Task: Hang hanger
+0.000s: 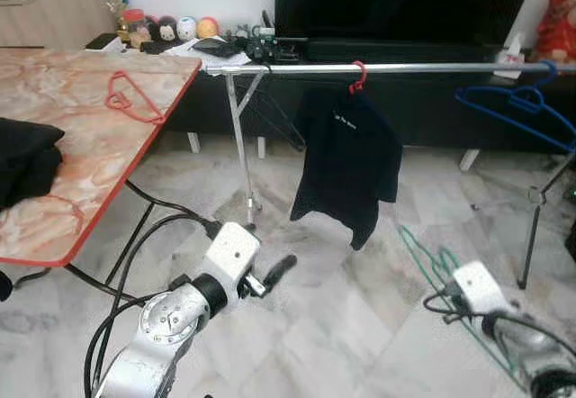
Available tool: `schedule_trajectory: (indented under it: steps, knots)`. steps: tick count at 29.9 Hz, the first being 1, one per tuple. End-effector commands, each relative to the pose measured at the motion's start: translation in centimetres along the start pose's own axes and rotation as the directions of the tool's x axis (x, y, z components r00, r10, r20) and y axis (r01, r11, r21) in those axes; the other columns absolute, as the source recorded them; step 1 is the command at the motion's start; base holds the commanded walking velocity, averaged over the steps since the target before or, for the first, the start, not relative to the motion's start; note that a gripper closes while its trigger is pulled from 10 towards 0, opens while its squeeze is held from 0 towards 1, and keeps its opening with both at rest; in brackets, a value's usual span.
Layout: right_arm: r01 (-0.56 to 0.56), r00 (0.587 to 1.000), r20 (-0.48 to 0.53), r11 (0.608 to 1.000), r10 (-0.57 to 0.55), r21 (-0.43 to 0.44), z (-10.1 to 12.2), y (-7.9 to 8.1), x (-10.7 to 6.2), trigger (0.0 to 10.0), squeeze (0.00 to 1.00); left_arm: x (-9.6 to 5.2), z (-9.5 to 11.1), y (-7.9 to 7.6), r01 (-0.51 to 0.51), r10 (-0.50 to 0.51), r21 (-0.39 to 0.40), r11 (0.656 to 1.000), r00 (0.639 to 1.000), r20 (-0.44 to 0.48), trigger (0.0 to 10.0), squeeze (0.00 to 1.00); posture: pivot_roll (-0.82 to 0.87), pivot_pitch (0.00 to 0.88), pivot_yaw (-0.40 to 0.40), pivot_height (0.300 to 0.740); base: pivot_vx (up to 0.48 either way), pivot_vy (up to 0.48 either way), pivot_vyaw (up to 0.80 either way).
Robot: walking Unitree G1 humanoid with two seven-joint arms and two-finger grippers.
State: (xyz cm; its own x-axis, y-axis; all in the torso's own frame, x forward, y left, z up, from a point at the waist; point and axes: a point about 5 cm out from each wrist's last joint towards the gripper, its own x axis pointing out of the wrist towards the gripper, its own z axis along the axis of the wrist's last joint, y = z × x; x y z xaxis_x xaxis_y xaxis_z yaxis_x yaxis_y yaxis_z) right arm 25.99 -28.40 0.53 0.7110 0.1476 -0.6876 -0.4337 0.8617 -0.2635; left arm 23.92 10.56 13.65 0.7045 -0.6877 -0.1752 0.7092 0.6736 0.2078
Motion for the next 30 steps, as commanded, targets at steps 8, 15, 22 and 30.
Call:
schedule_trajectory:
  steps: [8,15,22,30]
  knots:
    - [-0.435,0.898,-0.034,0.876,0.438,-0.207,1.9,0.4,-1.1,10.0,0.0,1.2,1.2,-1.7,0.315,-0.316,0.021,0.949,0.948,0.044,10.0,0.0,0.01,0.0,-0.033,0.74,0.0,0.0,0.0]
    - [-0.56,0.812,-0.019,0.77,0.583,-0.306,4.1,0.6,-1.6,10.0,0.0,1.9,1.7,-2.9,0.508,-0.509,0.042,0.86,0.86,0.018,10.0,0.0,0.0,0.0,-0.029,0.74,0.0,0.0,0.0]
    - [-0.624,0.721,0.055,0.682,0.691,-0.382,6.5,1.5,-2.4,10.0,0.0,3.5,1.9,-3.9,0.623,-0.624,0.049,0.781,0.781,0.007,10.0,0.0,0.0,0.0,-0.021,0.74,0.0,0.0,0.0]
    - [-0.657,0.655,0.061,0.608,0.753,-0.445,7.6,2.6,-3.6,10.0,0.0,4.8,1.2,-4.0,0.614,-0.614,0.046,0.788,0.789,-0.016,10.0,0.0,-0.01,0.0,-0.016,0.74,0.0,0.0,0.0]
